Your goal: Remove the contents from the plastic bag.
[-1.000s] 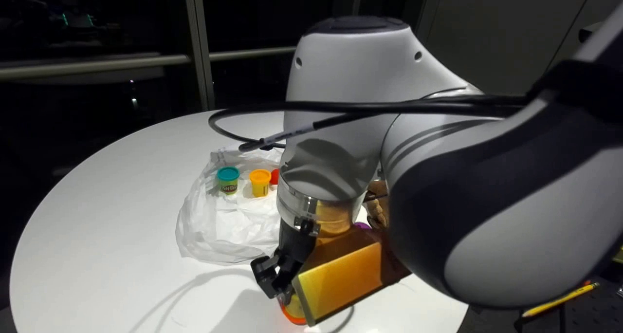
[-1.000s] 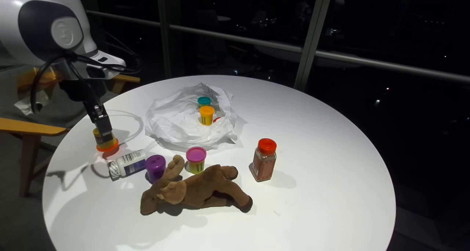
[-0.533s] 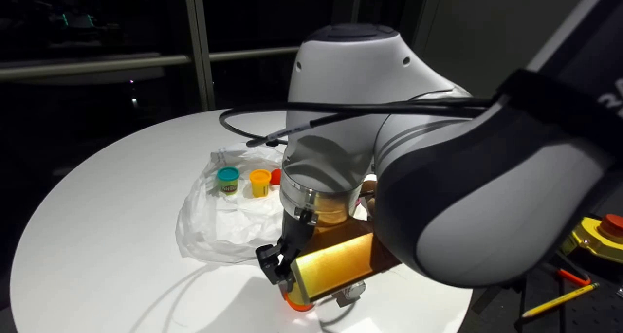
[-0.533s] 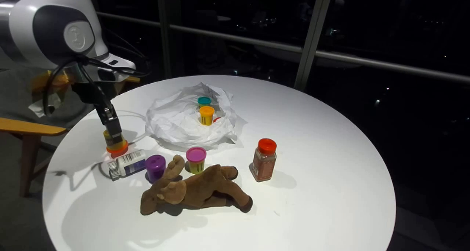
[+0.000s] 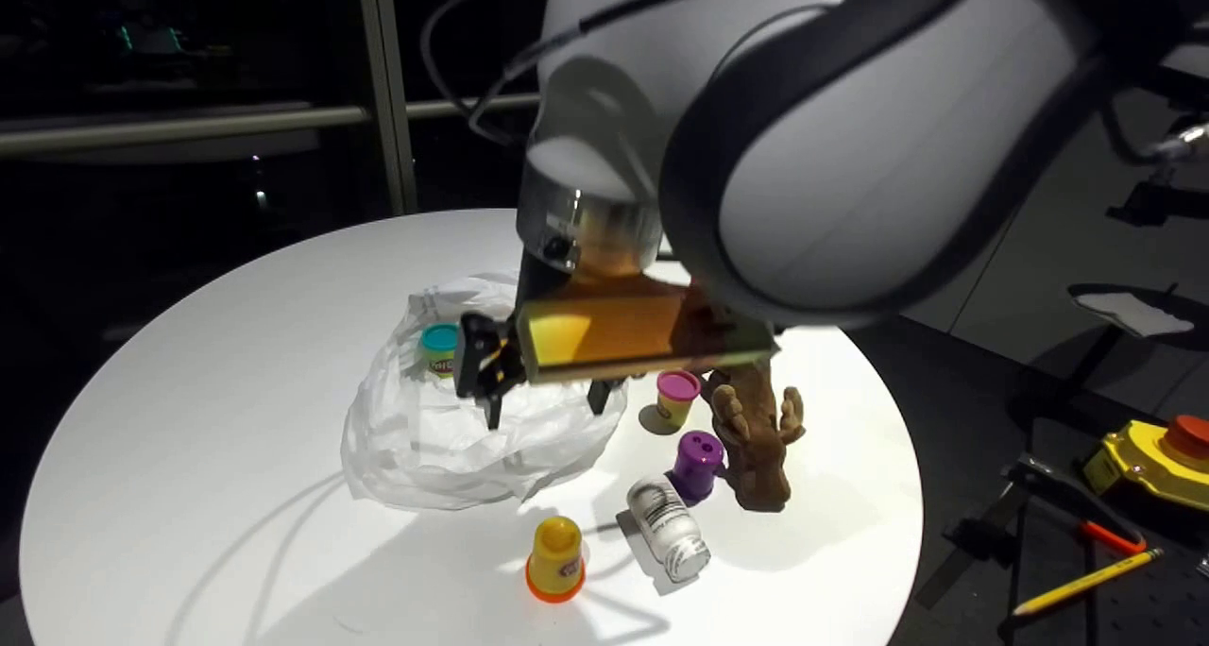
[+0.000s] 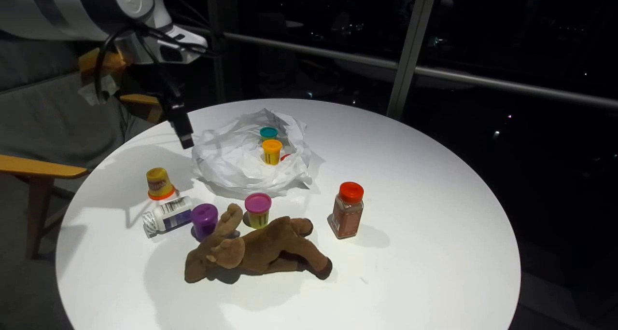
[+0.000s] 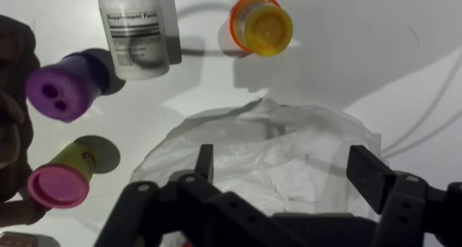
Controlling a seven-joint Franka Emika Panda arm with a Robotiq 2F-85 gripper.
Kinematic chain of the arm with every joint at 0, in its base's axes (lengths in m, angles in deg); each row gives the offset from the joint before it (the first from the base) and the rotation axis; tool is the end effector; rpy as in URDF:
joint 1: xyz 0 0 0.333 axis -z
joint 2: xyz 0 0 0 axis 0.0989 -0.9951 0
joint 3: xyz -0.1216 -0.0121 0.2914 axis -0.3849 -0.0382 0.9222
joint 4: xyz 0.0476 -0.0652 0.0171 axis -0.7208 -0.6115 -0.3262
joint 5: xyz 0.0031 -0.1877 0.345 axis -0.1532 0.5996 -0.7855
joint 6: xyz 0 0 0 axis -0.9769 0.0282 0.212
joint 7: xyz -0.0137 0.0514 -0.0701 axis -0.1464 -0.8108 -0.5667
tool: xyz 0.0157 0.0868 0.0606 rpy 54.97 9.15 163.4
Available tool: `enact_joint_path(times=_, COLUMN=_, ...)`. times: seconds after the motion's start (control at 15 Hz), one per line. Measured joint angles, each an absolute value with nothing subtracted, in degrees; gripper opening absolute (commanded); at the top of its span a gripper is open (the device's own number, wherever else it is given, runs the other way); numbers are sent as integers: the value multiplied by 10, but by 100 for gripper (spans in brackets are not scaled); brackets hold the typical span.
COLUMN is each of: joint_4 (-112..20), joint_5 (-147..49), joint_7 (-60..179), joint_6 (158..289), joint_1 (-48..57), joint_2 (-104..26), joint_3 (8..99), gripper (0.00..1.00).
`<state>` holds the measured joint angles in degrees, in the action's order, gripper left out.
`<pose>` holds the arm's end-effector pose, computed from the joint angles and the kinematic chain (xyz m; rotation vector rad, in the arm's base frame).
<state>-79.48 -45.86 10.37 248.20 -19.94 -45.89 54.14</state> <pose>0.5288 0.2214 0.2142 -2.9982 0.6794 -0.2792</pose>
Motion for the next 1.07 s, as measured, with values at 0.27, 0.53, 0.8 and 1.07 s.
enact_joint_path(times=0.27, joint_4=-757, joint_5=-474, joint_7=159, joint_6=2368, joint_1=-135, joint_2=-400, joint_3=548, gripper=100)
enact_joint_path(times=0.53, joint_4=-707, joint_5=-520, joint_7=232, joint_6=2278, joint_1=-77, joint_2=-417, joint_3=570, gripper=100)
enact_joint_path(times=0.8, joint_4=-656, joint_5=-574, joint_7=268, joint_6=2277, joint_1=-54, joint_2=-484, joint_3=591, gripper=100)
enact_joint_path(times=1.07, joint_4=-592, joint_5=-619, joint_7=271, joint_6=2283, joint_1=-52, joint_2=-553, joint_3=599, gripper=100)
